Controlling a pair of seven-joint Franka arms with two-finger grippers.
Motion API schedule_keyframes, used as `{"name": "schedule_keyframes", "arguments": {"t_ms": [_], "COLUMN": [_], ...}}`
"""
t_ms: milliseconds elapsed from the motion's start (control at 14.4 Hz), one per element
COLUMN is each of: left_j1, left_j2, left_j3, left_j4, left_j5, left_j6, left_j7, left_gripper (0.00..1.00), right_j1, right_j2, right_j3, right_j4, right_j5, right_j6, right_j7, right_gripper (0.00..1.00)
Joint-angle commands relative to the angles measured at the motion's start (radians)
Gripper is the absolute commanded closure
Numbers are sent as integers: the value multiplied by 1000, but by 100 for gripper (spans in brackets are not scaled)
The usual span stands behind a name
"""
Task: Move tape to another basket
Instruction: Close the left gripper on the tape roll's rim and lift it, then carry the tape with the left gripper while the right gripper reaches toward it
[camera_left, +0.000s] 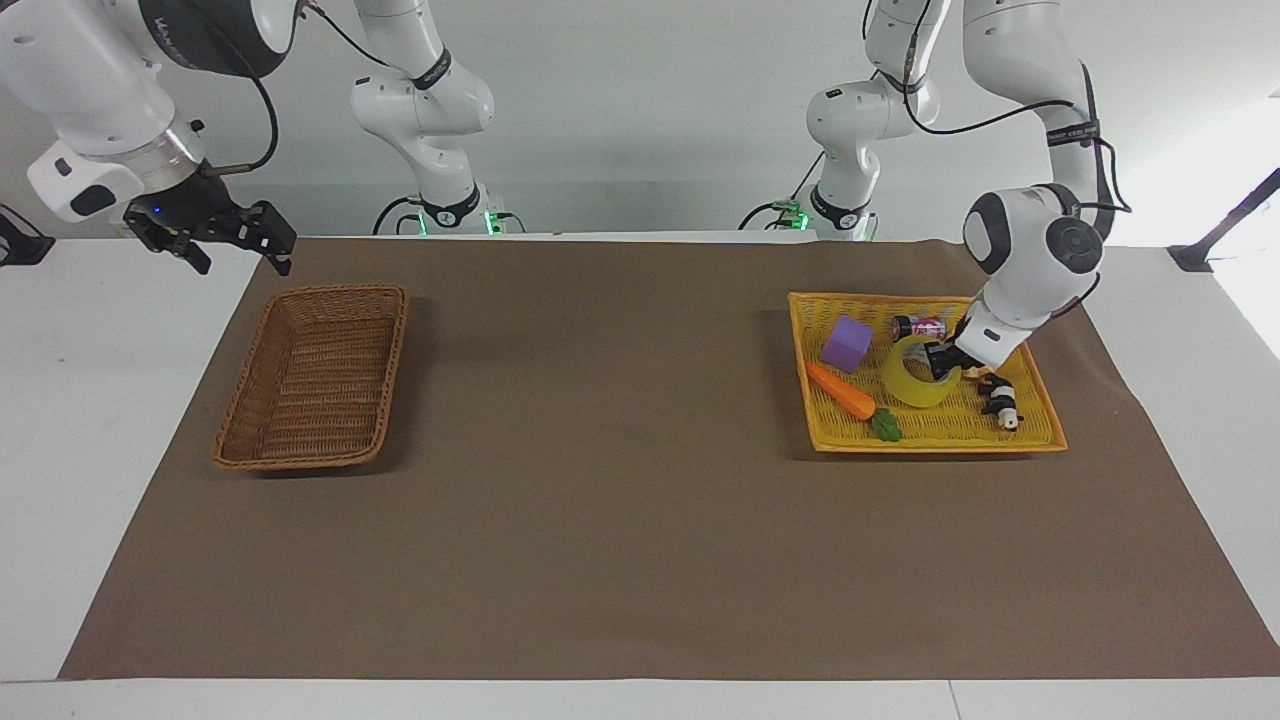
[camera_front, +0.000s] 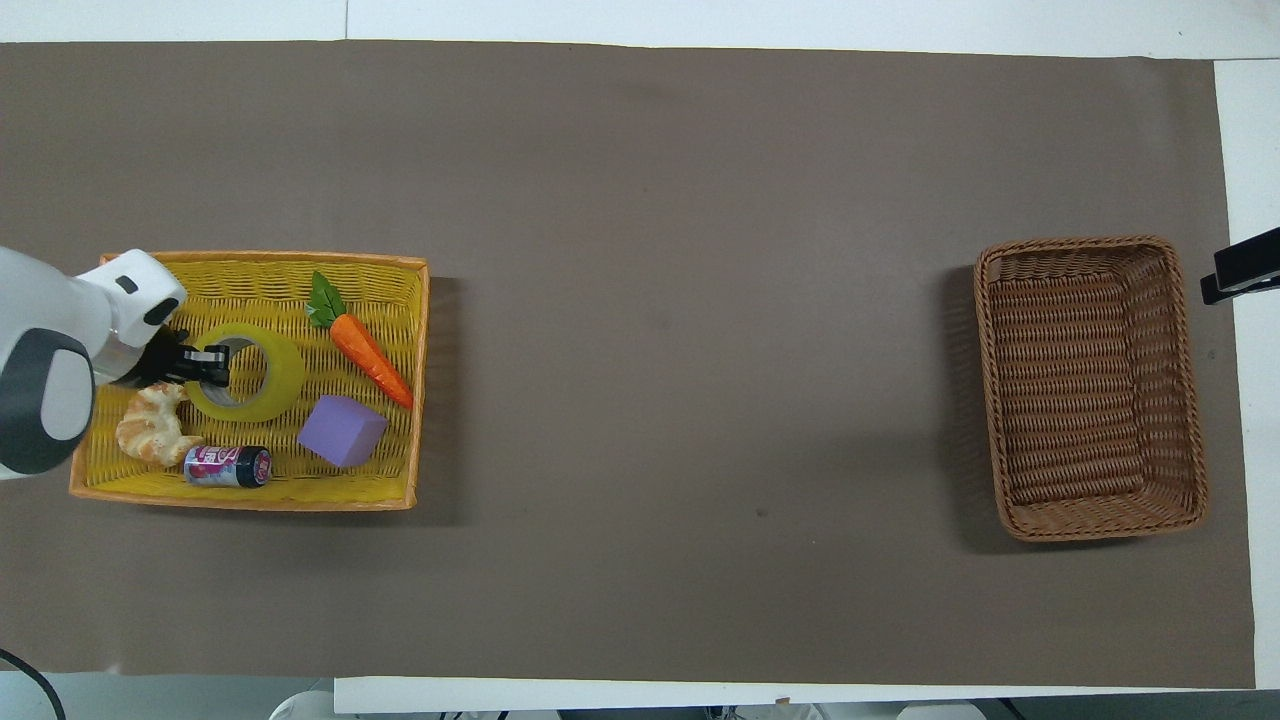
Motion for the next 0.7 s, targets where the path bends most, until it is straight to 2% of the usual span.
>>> {"name": "schedule_keyframes", "arguments": {"t_ms": [0, 139, 209, 417, 556, 626], "left_j1": [-46, -97, -160, -328, -416, -422], "left_j2": [36, 24, 19, 19, 20, 26], "left_j3": [8, 2, 3, 2, 2, 2], "left_j4": [226, 235, 234, 229, 234, 244], "left_j5": [-132, -203, -222, -231, -301, -349], "left_j6": [-186, -186, -176, -114, -50, -39], "left_j7": [-24, -69, -138, -338, -391, -395], "left_gripper": [100, 100, 100, 100, 100, 100], "right_j1": [-8, -8, -17, -74, -70, -70], "right_j2": [-24, -26, -26, -33, -47, -55], "right_j3": [6, 8, 6, 2, 2, 2], "right_j4": [-29, -33, -33, -62, -96, -127], "right_j5": [1, 7, 43, 261, 355, 427], "right_j6": [6, -7, -7, 3, 4, 4], "right_j7": [-8, -49, -101, -195, -197, -194], "right_gripper": [1, 1, 1, 1, 1, 1]}}
